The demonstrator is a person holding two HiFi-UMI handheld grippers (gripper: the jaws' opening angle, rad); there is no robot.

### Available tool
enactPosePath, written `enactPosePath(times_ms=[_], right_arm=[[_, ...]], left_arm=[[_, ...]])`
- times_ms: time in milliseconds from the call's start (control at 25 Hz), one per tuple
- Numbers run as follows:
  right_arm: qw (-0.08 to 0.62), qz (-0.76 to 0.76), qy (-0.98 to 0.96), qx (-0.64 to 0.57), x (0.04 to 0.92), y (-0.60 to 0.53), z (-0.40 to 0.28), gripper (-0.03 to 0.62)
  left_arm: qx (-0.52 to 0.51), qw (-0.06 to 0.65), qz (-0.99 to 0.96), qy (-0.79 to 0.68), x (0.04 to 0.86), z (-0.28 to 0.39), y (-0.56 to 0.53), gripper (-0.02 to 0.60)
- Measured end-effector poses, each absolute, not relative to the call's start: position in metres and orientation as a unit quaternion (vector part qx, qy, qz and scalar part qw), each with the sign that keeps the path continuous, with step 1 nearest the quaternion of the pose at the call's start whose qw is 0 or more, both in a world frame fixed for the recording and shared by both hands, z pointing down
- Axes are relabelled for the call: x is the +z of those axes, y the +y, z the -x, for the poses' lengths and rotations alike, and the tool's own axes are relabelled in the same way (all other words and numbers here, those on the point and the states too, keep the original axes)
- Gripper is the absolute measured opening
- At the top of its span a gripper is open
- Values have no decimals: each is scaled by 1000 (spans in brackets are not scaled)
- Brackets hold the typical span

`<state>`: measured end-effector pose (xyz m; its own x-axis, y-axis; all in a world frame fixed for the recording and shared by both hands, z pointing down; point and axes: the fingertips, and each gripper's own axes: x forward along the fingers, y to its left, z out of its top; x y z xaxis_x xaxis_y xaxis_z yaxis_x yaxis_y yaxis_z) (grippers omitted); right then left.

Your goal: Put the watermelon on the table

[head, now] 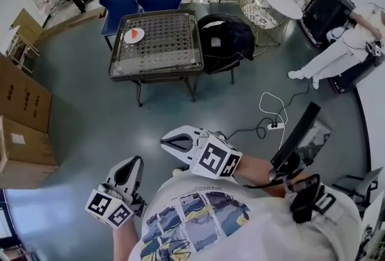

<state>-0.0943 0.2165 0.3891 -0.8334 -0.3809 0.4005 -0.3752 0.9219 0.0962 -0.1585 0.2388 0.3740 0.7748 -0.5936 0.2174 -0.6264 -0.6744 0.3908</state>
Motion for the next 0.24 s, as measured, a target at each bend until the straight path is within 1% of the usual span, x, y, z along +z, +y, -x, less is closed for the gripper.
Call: enactPosePath(times_ms=[240], right_arm=[[215,-191,-958,-6,391,219,102,10]], left_arm=[[40,230,-914,-333,376,164,239,9]])
